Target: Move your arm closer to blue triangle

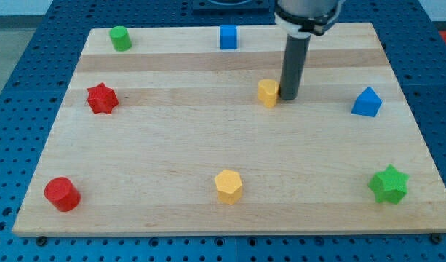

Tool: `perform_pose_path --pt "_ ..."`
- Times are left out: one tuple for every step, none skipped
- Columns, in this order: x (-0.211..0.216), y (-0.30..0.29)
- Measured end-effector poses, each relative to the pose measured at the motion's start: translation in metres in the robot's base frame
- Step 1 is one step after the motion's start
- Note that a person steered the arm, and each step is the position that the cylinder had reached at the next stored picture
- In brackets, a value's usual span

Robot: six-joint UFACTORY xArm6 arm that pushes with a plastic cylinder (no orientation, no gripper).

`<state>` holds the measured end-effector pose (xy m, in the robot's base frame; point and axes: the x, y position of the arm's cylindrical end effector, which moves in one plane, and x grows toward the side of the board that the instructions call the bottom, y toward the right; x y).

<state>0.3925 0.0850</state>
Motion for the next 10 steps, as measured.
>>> perform_pose_path --pt "0.000 -0.028" --pt "0.017 -0.035" --pt "0.060 -0.030" --pt "0.074 0.007" --pt "0.074 0.058" --pt "0.075 0.119" --pt "0.073 0.171" --pt "0.058 0.188" --pt "0.041 0.188" --pt "0.027 0.184"
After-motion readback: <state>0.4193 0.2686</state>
